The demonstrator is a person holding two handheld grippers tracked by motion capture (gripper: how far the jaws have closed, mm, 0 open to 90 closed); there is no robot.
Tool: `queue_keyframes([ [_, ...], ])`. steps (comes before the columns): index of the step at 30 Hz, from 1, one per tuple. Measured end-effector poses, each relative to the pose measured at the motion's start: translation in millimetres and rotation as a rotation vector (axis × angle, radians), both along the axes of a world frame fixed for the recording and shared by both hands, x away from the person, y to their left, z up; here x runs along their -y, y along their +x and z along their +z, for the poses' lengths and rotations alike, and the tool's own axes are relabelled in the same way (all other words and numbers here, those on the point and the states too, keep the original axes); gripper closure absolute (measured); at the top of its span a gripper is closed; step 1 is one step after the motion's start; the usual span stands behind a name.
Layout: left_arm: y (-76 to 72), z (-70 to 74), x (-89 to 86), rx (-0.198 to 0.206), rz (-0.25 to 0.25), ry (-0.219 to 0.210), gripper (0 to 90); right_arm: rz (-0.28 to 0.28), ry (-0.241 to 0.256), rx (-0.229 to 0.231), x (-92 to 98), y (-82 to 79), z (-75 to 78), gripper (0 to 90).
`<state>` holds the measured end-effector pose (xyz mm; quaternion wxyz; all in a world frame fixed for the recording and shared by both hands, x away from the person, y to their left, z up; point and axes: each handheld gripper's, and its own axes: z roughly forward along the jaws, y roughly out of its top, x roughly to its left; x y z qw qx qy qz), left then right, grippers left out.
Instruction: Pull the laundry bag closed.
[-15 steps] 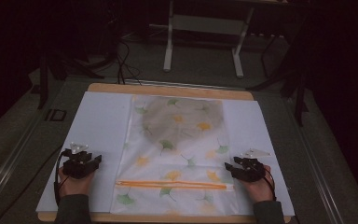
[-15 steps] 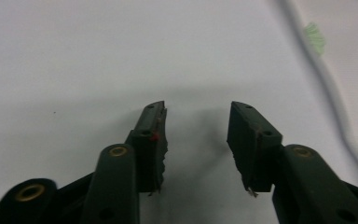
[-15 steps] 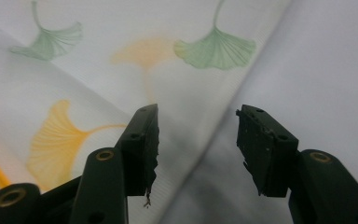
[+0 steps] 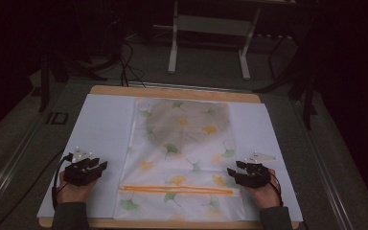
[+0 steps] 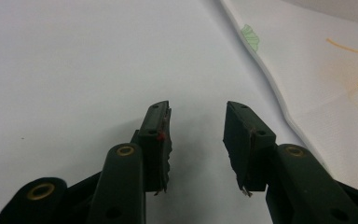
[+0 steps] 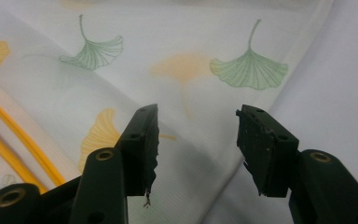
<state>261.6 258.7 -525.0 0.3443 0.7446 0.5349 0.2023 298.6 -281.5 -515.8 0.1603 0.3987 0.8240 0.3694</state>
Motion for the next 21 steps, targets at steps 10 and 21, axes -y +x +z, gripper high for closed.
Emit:
queue_keyframes([
  [10,-7.9,3.2,4.4,0.006,-0.030,-0.020,61.6,0.054,-0.020,0.000,-16.7,-4.6,8.9,50.4],
  [21,-12.6,3.2,6.1,-0.018,-0.052,-0.041,61.3,0.162,-0.015,-0.018,-38.7,-2.6,8.8,51.5],
])
